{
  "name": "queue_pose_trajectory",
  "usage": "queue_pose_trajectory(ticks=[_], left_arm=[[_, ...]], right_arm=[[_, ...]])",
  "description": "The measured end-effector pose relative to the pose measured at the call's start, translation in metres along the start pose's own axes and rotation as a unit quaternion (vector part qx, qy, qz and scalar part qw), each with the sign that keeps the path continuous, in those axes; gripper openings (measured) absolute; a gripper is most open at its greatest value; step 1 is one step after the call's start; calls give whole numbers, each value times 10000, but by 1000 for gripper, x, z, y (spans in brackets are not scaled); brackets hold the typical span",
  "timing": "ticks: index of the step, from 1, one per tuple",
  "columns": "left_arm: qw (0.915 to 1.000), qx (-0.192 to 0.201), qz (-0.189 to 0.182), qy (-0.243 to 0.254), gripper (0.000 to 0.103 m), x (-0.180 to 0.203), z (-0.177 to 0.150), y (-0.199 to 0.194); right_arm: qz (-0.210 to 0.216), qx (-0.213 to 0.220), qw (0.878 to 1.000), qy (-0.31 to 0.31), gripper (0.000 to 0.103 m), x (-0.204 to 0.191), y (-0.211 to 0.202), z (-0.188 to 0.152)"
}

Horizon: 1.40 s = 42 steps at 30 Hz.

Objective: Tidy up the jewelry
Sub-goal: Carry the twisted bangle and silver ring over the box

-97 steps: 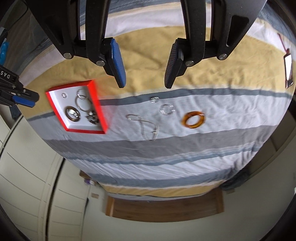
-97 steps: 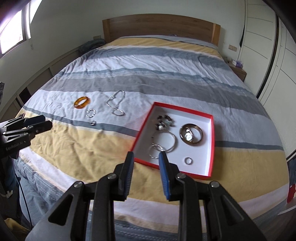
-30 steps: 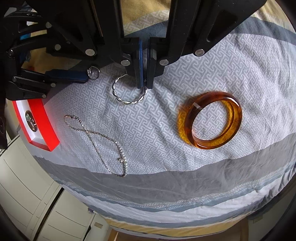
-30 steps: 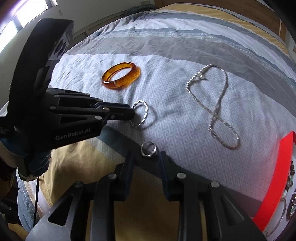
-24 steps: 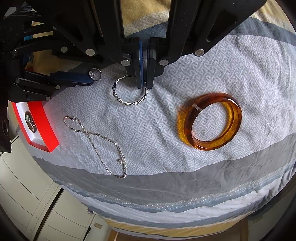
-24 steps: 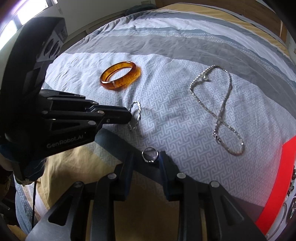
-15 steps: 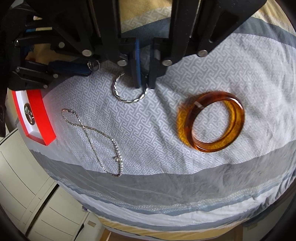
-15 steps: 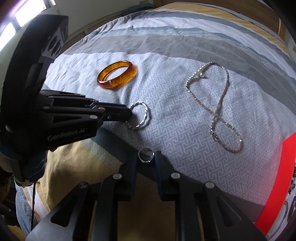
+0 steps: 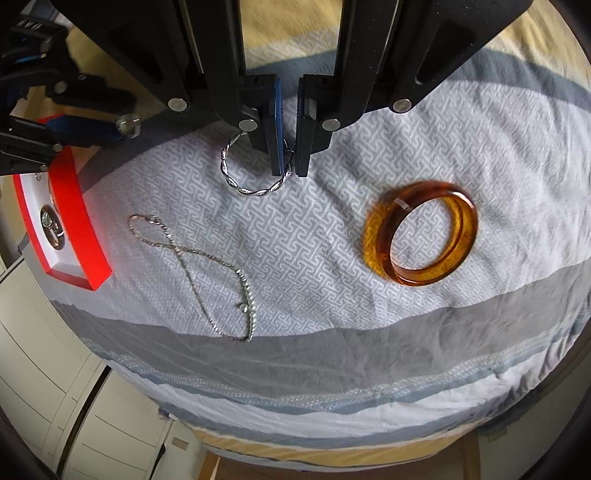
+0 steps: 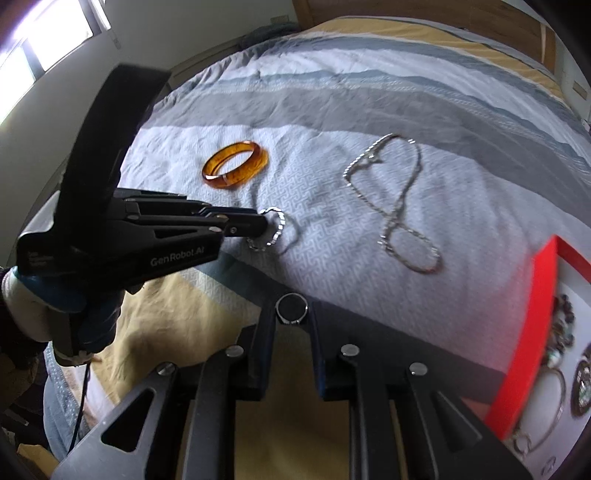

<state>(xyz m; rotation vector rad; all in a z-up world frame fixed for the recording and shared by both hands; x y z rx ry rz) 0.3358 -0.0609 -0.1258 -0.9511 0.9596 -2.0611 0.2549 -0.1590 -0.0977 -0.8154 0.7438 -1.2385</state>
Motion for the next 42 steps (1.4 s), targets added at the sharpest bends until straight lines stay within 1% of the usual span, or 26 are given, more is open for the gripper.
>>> queue_pose_trajectory(ticks=[5,10,14,19,24,28,32,38,42], left_arm=[[9999,148,1,-1,5,15,-2,-18],[9996,265,-43,116,5,42,-5,-36],[9990,329,-161,268,5,72,-3,-43],[9972,316,-383,563,5,118,2,-38],[9941,183,-620,868,5,166,2,-19],[9911,15,-760,1094,5,203,1,2],[9884,-171,-850,1245,5,229,2,26],[9857,-444,-782,1426,5,260,7,64],[9856,-561,-578,1489,5,270,12,86]], right_arm=[[-84,170,9997,182,17,15,-29,-11],[-215,346,9986,345,17,35,-59,-23],[-389,455,9969,519,17,60,-83,-37],[-663,532,9935,761,17,97,-107,-56],[-931,488,9884,1095,17,139,-119,-80],[-1102,378,9851,1265,17,165,-118,-98],[-1222,247,9817,1438,17,192,-110,-111],[-1235,97,9793,1601,17,218,-90,-118],[-1236,7,9796,1583,17,227,-77,-120]])
Point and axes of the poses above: each gripper's, at about its wrist camera, not at the fingertips, and y roughly the way its jaws point, x to its right, z to its top, the point moved 2 cm from there along y, roughly the way its jaws point, and after that the axes turned 13 degrees about -z, right-handed, at the moved point
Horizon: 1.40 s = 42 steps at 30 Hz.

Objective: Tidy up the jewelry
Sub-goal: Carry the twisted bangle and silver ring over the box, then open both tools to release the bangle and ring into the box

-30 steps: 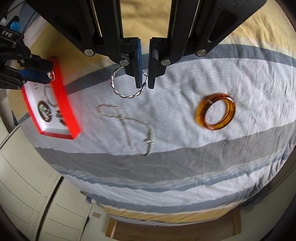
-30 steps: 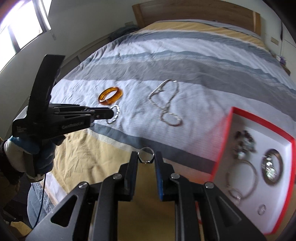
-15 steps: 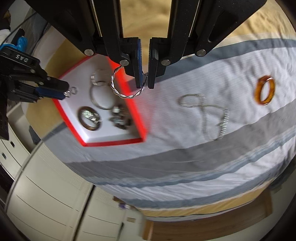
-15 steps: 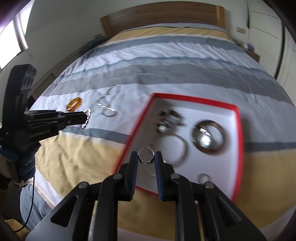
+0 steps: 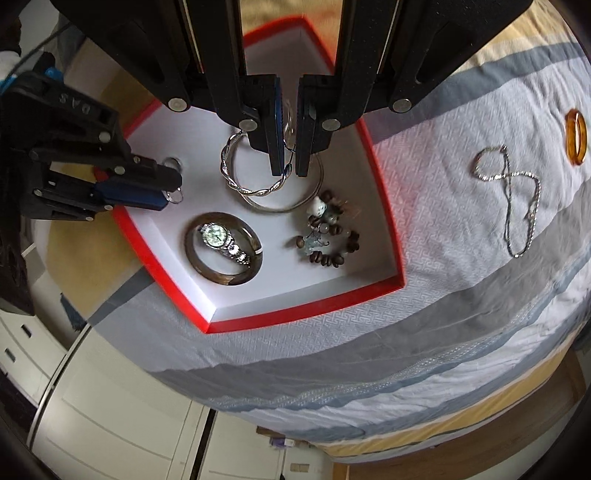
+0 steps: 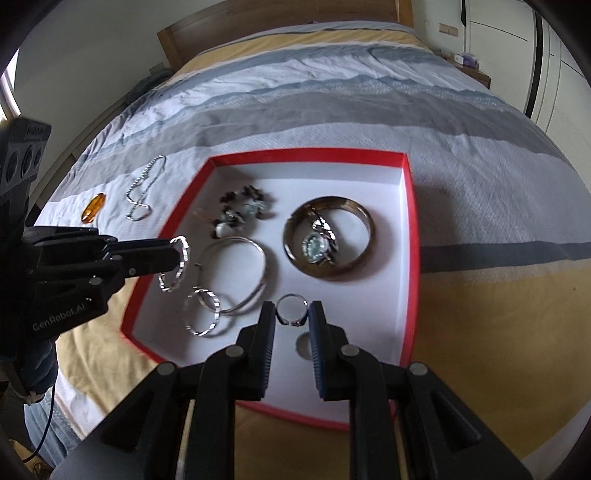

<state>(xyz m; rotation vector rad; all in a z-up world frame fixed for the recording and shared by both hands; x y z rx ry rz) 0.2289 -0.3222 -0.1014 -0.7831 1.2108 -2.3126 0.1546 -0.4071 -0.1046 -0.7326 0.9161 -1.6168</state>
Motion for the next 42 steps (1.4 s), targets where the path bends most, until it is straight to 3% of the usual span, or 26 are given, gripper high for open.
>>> queue_pose_trajectory(ticks=[10,22,28,36,39,42], left_arm=[[9989,-322,340,-102,5,-9,4,34],[9981,-442,359,-222,8,-16,8,45],[9980,-447,311,-329,8,-24,9,41],[9989,-246,203,-331,19,-25,3,17],[9994,-110,153,-279,27,-21,2,-1],[9996,43,110,-272,28,-13,-1,-20]], right_arm=[[-98,-110,9992,-367,17,-3,19,4],[-202,-402,9965,-704,18,-9,28,8],[-282,-481,9959,-706,18,-9,27,7],[-332,-548,9964,-562,19,-4,21,4],[-345,-541,9968,-474,24,0,16,2],[-371,-505,9971,-424,25,1,8,2]])
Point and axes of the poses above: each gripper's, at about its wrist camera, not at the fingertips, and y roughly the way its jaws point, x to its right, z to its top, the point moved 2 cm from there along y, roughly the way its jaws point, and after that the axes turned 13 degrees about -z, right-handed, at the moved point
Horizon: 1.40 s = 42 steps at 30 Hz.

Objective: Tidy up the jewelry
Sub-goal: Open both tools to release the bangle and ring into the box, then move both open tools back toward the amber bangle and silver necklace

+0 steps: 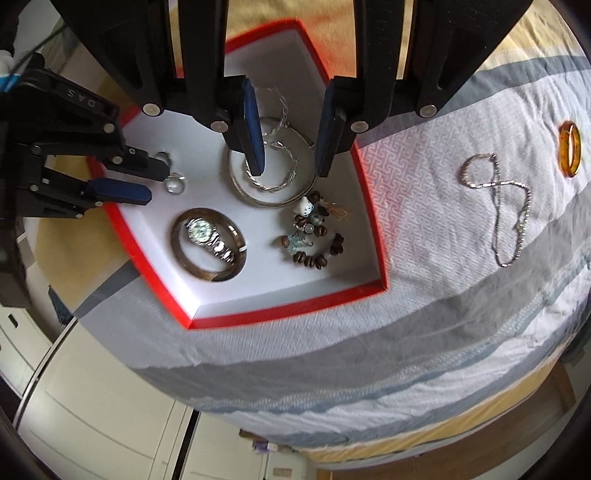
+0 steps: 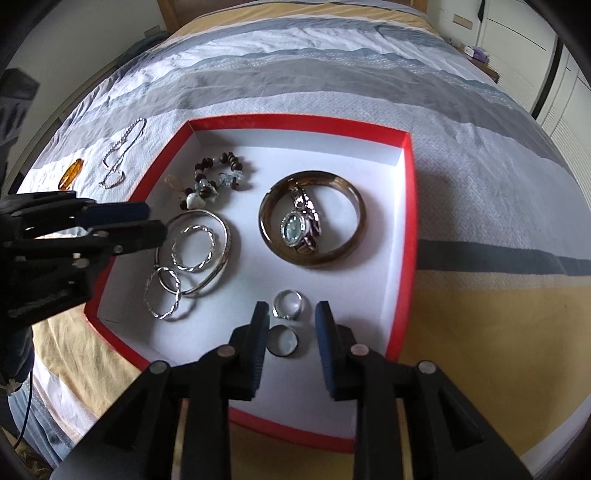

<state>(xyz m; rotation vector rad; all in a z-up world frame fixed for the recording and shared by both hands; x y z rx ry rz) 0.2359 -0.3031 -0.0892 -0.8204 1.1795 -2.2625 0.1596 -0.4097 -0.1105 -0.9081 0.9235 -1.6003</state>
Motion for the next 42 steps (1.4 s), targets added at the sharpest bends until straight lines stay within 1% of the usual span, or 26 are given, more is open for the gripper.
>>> queue_pose_trajectory(ticks=[5,11,13,14,17,20,24,28,33,38,42], left_arm=[[9995,306,21,5,28,5,-12,-34],[9979,555,305,-129,30,3,-39,-78],[9969,626,453,-155,35,3,-49,-91],[9965,649,509,-167,41,3,-52,-95],[9941,808,704,-188,47,1,-69,-119],[9919,928,827,-247,49,-4,-88,-140],[9894,1045,953,-341,55,-16,-112,-167],[9873,1158,978,-481,56,-31,-130,-187],[9844,1290,1031,-615,56,-50,-155,-210],[9815,1366,1095,-768,56,-69,-175,-227],[9776,1460,1199,-929,56,-88,-188,-240]], right_arm=[[-66,157,9998,42,25,2,-23,-3],[-134,429,9989,96,25,-1,-64,-8],[-140,522,9985,96,25,-3,-76,-10],[-130,593,9981,104,25,-6,-85,-11],[-84,705,9974,149,25,-13,-102,-15],[-38,787,9968,154,25,-26,-115,-19],[-6,864,9962,67,26,-49,-131,-25],[-2,935,9956,-50,26,-73,-145,-27],[18,996,9948,-228,31,-99,-158,-26],[89,1023,9940,-371,32,-126,-166,-22],[155,1013,9934,-522,32,-148,-166,-18]])
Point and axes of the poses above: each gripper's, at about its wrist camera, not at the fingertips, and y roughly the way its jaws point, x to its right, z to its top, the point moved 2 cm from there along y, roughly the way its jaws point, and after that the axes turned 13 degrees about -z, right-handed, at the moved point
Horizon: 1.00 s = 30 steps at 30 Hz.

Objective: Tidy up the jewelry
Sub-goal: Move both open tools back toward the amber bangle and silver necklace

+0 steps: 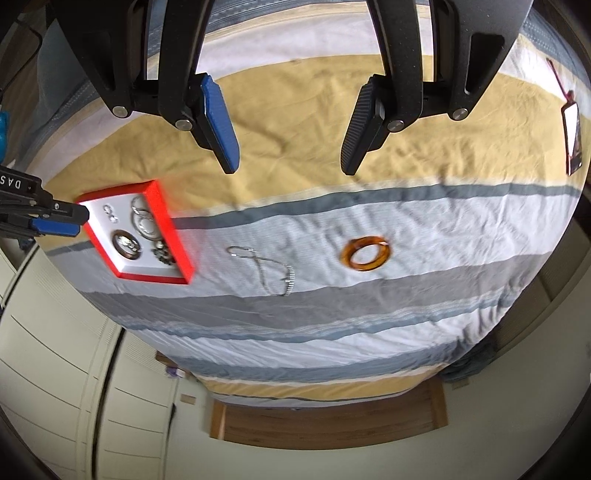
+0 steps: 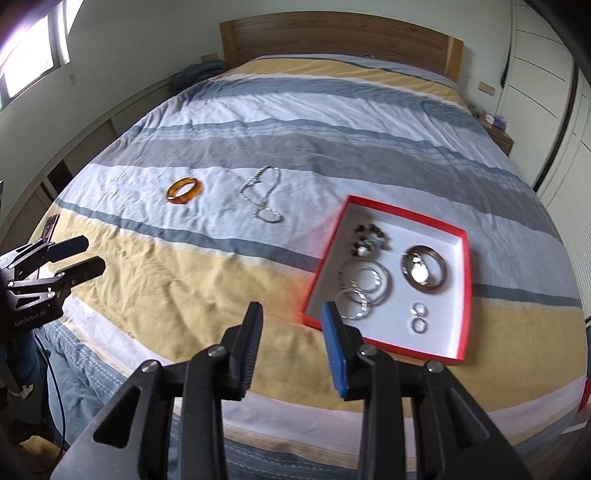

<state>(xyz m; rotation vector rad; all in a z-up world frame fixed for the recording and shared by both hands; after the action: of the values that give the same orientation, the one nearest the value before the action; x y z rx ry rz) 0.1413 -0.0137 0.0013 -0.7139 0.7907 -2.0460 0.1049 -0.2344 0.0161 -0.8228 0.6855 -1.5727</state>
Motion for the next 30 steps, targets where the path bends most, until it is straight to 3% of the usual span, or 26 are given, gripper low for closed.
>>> queue_pose_trajectory(ticks=[15,30], left_arm=[[9985,-60,305,-442,59,-83,-12,15],[9963,109,586,-621,63,-156,9,41]], right_arm=[[220,-112,9995,-197,33,-54,37,28],[338,-289,9982,-413,41,-103,104,66]])
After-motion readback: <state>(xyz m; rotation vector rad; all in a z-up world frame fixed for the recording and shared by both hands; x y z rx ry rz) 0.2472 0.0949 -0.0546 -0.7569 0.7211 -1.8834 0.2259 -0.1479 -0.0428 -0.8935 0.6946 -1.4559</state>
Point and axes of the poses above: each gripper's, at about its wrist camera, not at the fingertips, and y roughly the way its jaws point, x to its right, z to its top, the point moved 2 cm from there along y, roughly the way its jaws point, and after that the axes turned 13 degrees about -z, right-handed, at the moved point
